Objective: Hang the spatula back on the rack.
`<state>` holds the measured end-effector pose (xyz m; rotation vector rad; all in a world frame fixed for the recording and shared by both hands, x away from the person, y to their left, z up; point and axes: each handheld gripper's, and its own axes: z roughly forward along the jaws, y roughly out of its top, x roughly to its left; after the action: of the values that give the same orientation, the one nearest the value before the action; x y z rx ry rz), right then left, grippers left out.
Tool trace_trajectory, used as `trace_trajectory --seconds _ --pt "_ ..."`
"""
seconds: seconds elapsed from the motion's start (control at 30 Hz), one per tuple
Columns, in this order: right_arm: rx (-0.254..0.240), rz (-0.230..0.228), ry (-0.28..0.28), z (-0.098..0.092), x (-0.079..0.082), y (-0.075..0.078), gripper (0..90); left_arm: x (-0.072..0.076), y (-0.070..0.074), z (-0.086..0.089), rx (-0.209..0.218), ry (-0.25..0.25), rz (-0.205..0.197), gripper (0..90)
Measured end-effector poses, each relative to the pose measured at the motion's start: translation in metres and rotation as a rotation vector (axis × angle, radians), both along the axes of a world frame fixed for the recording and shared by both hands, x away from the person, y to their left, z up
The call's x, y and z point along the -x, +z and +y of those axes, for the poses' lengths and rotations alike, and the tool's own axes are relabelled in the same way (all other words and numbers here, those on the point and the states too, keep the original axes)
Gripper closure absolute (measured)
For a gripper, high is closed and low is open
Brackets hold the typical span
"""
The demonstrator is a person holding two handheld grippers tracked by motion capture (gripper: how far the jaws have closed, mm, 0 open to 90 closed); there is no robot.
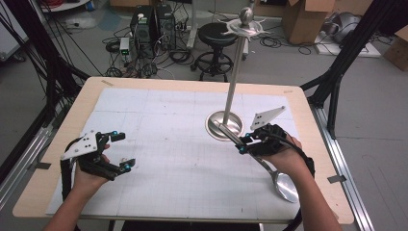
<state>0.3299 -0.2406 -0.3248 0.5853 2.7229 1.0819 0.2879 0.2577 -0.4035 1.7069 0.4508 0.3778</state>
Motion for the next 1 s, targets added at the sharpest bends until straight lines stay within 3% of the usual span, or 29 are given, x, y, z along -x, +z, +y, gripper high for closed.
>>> trace_trajectory --seconds 0.3,0.47,0.7,1.0 --pt "-0.198 -0.028 0.028 -0.015 0.005 0.022 69.3 0.000 0.000 0.000 0.000 -0.001 0.002 2.1" --pt "-0.250 -0.043 0.032 -0.019 0.007 0.029 69.3 0.000 0.000 0.000 0.001 -0.001 0.002 2.1" --pt "-0.362 -0.073 0.049 -0.026 0.007 0.045 69.3 0.001 0.000 0.000 0.000 -0.001 0.000 2.1" --pt "-0.438 -0.096 0.052 -0.033 0.003 0.061 69.2 0.000 0.000 0.000 0.002 0.001 0.001 2.1"
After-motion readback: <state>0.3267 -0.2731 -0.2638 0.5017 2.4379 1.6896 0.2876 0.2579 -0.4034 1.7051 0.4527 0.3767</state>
